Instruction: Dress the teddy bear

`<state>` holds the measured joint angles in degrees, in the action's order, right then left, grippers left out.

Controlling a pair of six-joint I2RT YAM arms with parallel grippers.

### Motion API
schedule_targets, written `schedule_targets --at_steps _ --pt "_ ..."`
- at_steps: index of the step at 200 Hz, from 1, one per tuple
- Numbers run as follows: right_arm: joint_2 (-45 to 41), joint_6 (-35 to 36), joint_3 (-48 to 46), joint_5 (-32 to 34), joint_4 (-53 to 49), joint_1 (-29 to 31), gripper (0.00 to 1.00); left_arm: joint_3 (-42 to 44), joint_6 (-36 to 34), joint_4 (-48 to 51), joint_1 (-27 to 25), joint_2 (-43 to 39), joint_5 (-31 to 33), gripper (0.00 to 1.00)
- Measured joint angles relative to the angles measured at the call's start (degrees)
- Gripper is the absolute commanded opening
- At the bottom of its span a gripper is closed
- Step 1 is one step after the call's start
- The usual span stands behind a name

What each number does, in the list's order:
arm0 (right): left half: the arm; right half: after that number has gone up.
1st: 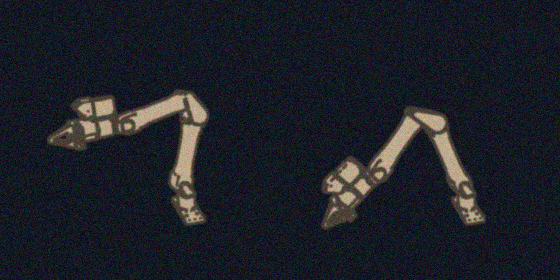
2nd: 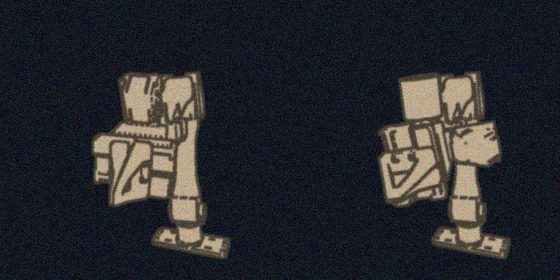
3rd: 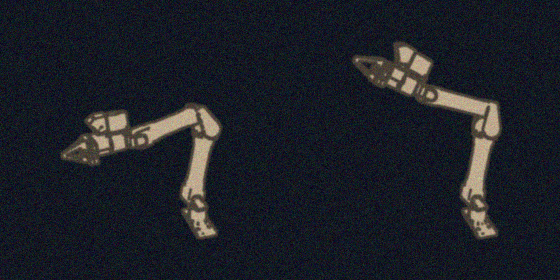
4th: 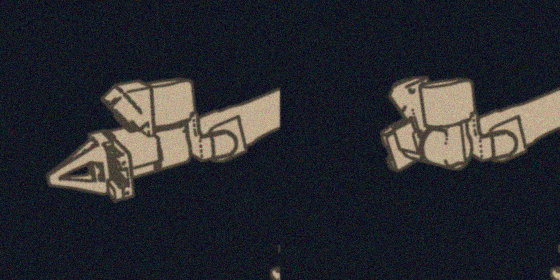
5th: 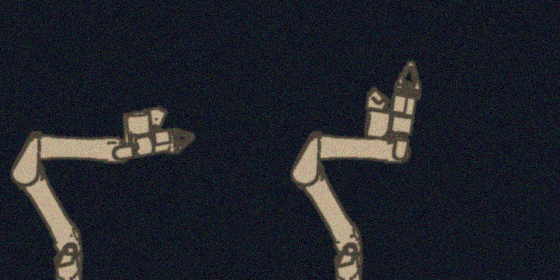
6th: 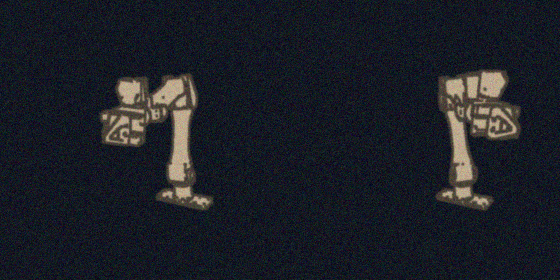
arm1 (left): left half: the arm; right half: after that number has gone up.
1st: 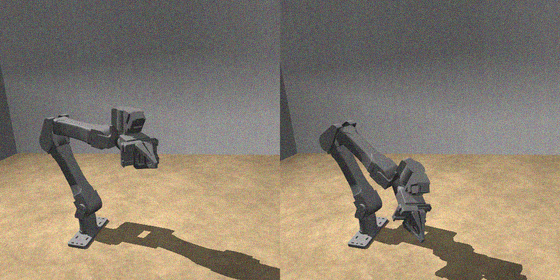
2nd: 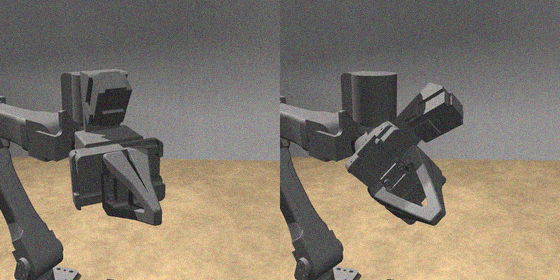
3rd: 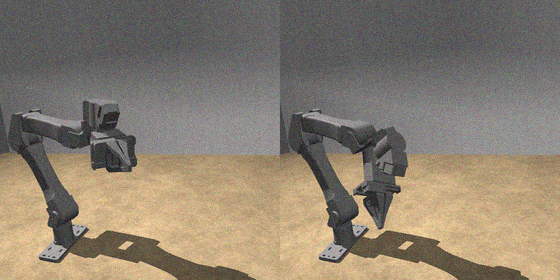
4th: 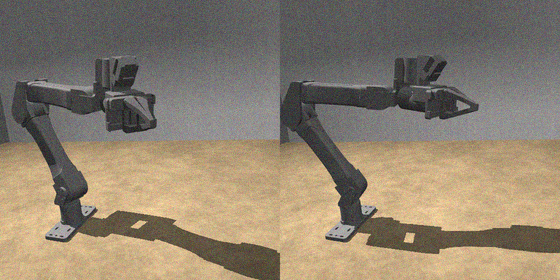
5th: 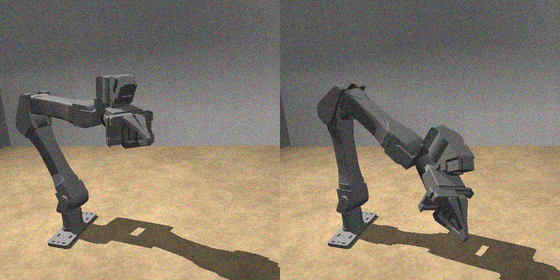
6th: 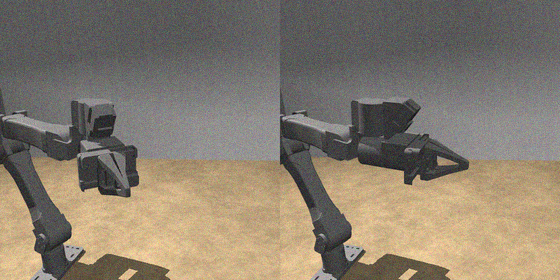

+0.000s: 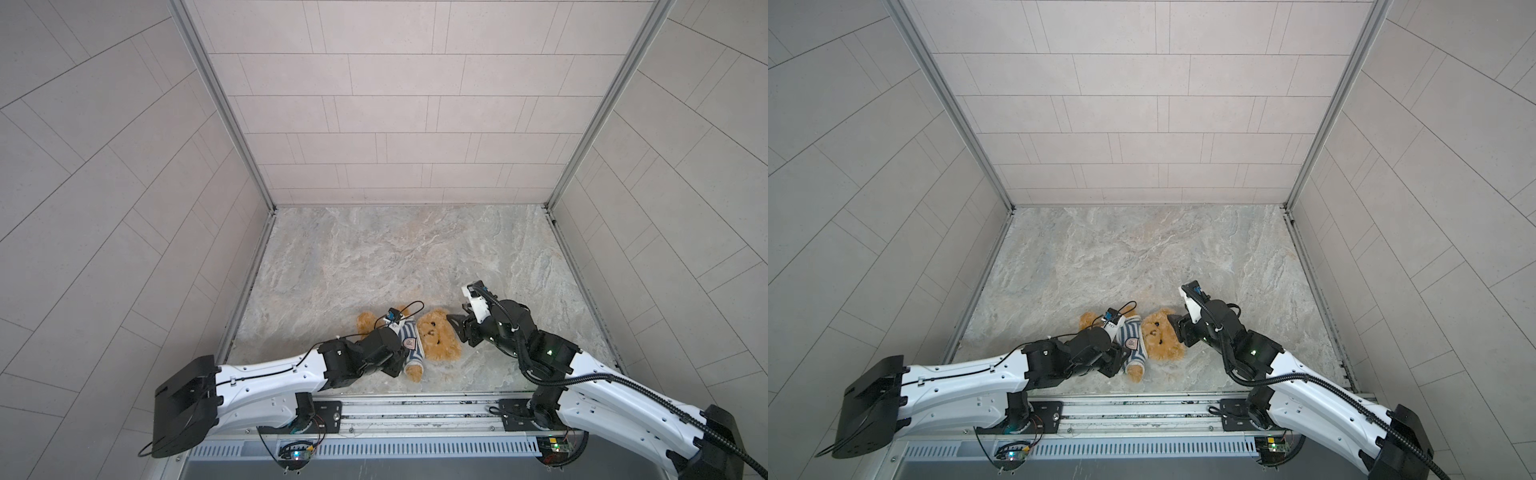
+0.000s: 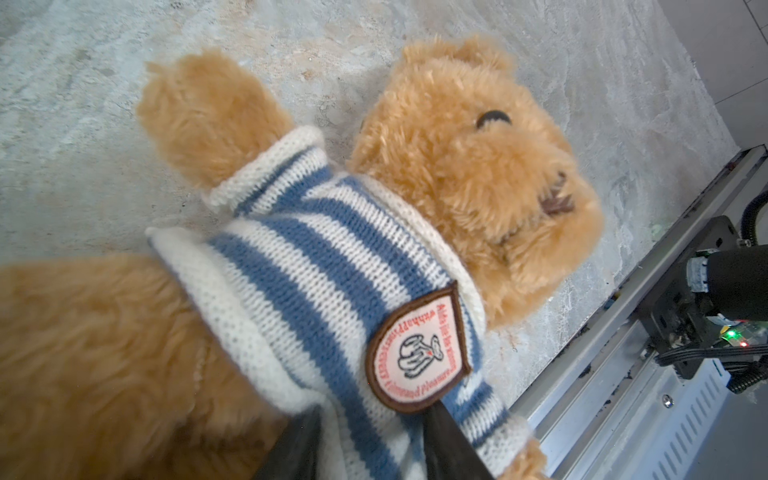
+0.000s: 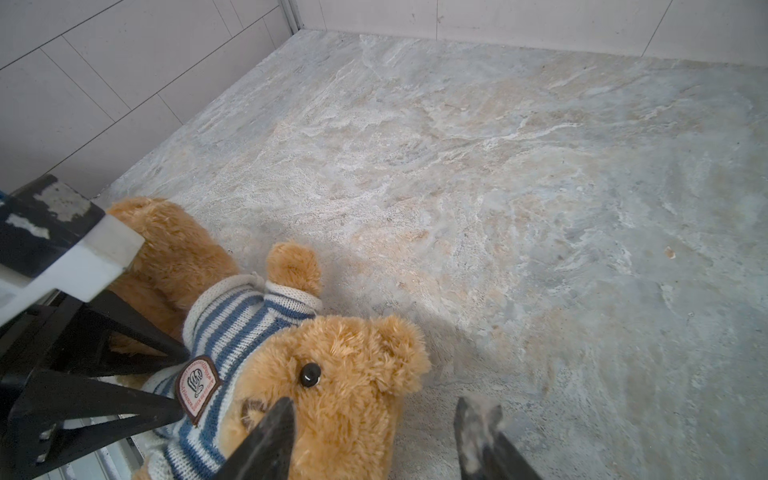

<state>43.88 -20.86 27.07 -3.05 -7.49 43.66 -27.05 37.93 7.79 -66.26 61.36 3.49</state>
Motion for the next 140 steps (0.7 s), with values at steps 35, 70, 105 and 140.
schedule_targets --at_steps 35,70,105,140 --pt "-0.1 -1.0 -0.7 -1.9 0.2 -1.7 0.64 1.2 0.7 -2.2 -0.9 0.0 0.6 0.44" --pt "-0.1 -1.7 -1.4 -3.4 0.4 -2.4 0.64 2.2 1.4 -4.3 -1.4 0.2 0.9 0.44" --pt "0.5 -2.4 -2.3 -5.2 0.9 -2.5 0.64 3.2 2.2 -5.7 -2.0 0.0 1.3 0.44" --pt "1.8 -3.2 -3.1 -6.1 1.4 -2.5 0.64 3.8 2.6 -6.7 -2.0 -0.2 1.4 0.44"
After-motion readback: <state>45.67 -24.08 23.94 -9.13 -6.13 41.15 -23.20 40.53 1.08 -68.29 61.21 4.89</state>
